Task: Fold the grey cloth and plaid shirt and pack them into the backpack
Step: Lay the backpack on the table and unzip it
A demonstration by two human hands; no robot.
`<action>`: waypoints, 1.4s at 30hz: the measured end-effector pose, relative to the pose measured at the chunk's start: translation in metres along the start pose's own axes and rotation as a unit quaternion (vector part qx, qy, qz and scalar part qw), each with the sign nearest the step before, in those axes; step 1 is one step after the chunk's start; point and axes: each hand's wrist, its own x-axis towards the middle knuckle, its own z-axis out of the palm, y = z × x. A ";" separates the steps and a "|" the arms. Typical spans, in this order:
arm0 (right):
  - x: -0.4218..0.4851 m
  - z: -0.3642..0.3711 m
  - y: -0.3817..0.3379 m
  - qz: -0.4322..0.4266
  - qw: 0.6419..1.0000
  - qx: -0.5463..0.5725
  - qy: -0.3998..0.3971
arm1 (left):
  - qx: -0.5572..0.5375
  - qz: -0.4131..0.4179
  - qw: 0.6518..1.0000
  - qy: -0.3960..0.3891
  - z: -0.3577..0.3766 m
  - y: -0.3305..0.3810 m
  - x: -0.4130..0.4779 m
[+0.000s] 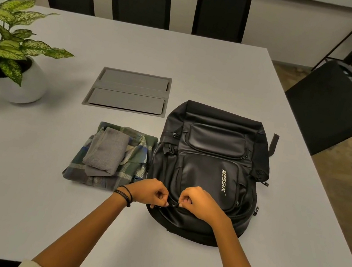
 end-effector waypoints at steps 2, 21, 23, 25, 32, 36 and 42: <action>0.000 -0.001 0.001 0.002 1.000 0.003 -0.007 | -0.002 0.001 1.000 0.002 -0.001 -0.001 -0.001; -0.003 -0.016 0.003 0.007 0.996 0.056 -0.070 | 0.218 -0.036 0.966 0.133 -0.021 -0.025 -0.001; -0.004 -0.018 0.005 0.008 0.995 0.070 -0.071 | 0.218 -0.052 0.961 0.160 -0.023 -0.028 0.000; -0.004 -0.021 0.005 0.006 0.994 0.080 -0.075 | 0.217 -0.069 0.956 0.187 -0.024 -0.031 0.003; -0.002 -0.021 0.006 0.004 0.992 0.092 -0.088 | 0.203 -0.118 0.948 0.215 -0.028 -0.035 0.013; -0.001 -0.016 0.008 0.007 0.991 0.101 -0.086 | 0.205 -0.124 0.945 0.222 -0.028 -0.036 0.018; 0.007 -0.007 0.006 -0.011 0.991 0.109 -0.079 | 0.218 -0.120 0.942 0.225 -0.028 -0.038 0.019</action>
